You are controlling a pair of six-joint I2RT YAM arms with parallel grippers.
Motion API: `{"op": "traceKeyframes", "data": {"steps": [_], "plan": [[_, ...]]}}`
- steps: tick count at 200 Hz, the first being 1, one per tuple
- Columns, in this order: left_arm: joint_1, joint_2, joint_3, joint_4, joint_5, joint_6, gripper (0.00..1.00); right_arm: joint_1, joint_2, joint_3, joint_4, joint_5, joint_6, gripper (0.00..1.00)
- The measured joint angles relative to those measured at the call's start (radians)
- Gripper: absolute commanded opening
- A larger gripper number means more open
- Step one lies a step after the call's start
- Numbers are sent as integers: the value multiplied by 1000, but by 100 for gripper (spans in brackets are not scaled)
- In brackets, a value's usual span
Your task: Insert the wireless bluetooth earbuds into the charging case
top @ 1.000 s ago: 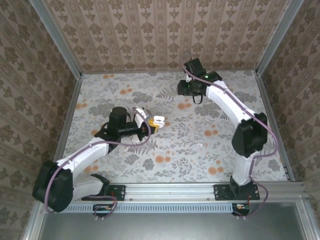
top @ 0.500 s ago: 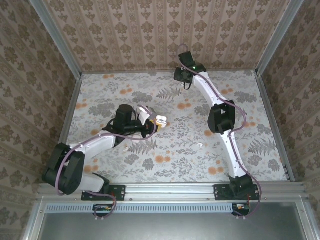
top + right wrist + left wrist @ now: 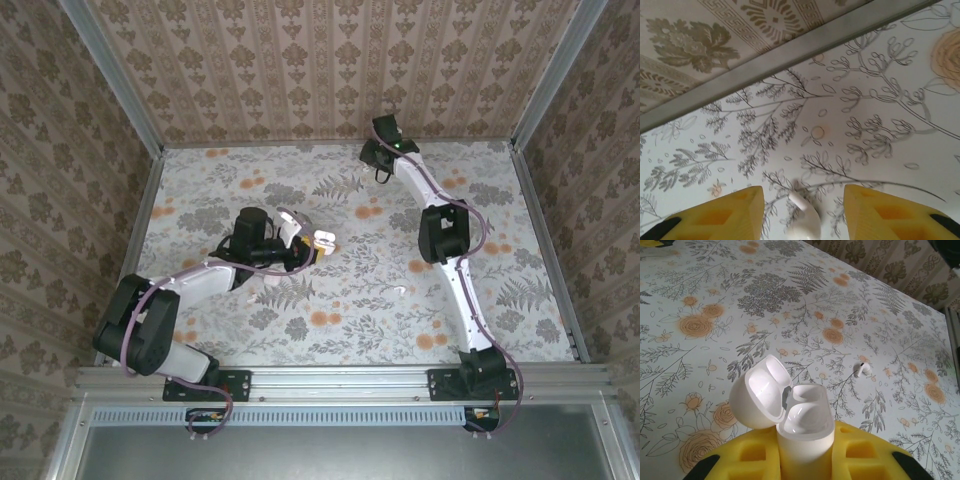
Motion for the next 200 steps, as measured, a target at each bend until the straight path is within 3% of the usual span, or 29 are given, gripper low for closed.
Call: {"op": "traceKeyframes", "data": {"steps": [32, 200], "plan": [[6, 3, 0, 13, 10, -10, 0, 1, 44, 20, 34, -23, 40, 45], [19, -83, -51, 42, 27, -26, 0, 35, 35, 0, -39, -41, 45, 12]]}}
